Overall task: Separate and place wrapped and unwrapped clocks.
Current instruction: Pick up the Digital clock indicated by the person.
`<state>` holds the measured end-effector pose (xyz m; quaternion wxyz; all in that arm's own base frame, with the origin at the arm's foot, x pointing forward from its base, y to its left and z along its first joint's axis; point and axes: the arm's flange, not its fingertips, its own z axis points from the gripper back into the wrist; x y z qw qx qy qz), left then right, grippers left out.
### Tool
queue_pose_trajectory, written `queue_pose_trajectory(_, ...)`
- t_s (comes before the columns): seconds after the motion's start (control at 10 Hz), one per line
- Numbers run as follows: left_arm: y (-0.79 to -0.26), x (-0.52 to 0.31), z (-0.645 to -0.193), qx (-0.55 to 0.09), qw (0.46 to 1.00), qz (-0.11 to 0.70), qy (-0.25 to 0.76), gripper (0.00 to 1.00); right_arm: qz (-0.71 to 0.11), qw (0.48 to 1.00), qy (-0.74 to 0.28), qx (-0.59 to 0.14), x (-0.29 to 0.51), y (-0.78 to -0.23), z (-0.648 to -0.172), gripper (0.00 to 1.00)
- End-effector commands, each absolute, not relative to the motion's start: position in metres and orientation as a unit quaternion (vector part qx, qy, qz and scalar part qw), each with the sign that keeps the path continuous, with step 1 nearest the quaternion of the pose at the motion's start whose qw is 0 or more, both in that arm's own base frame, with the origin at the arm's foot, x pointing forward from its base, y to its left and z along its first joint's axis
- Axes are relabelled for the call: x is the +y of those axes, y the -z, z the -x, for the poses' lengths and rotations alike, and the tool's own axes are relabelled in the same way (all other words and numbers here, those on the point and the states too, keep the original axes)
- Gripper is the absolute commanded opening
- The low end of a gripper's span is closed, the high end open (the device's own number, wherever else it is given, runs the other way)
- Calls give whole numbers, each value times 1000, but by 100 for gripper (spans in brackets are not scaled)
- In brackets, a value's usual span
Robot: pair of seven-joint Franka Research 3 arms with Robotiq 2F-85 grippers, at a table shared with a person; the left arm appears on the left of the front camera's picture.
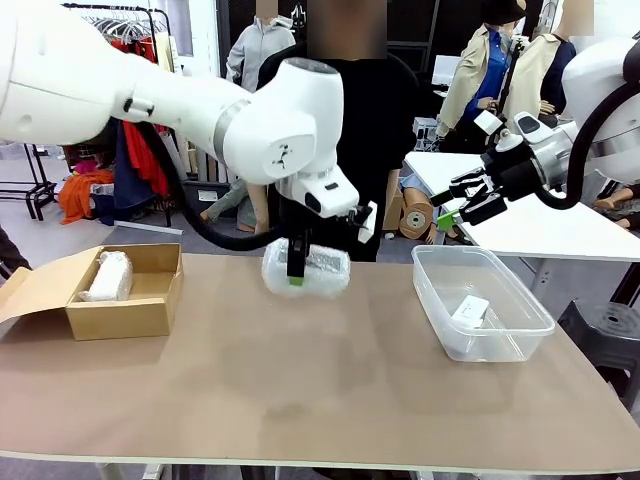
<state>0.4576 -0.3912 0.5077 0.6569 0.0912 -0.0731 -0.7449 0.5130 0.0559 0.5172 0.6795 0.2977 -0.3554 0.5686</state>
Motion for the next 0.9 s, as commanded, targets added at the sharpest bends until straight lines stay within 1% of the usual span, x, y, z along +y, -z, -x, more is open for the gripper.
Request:
queue_pose_trajectory(0.0, -553, -383, -467, -61, 646, -88, 756, 0, -294, 683, -563, -360, 59, -518, -514, 100)
queue_pose_trajectory(0.1, -575, -390, -467, -70, 646, -92, 754, 0, -294, 683, -563, -360, 59, -518, -514, 100)
queue_pose_trajectory(0.3, -623, -384, -473, -87, 629, -113, 764, 0, -294, 683, -563, -360, 59, -518, -514, 100)
queue_pose_trajectory(0.4, -637, -387, -468, -102, 631, -122, 759, 0, -294, 683, -563, -360, 59, -518, -514, 100)
queue_pose_trajectory(0.5, -644, -387, -465, -117, 632, -125, 756, 0, -294, 683, -563, -360, 59, -518, -514, 100)
queue_pose_trajectory(0.6, -641, -386, -464, -126, 619, -114, 767, 0, -294, 683, -563, -360, 59, -518, -514, 100)
queue_pose_trajectory(0.7, -645, -385, -463, -109, 637, -116, 754, 0, -294, 683, -563, -360, 59, -518, -514, 100)
queue_pose_trajectory(0.8, -645, -385, -463, -109, 637, -116, 754, 0, -294, 683, -563, -360, 59, -518, -514, 100)
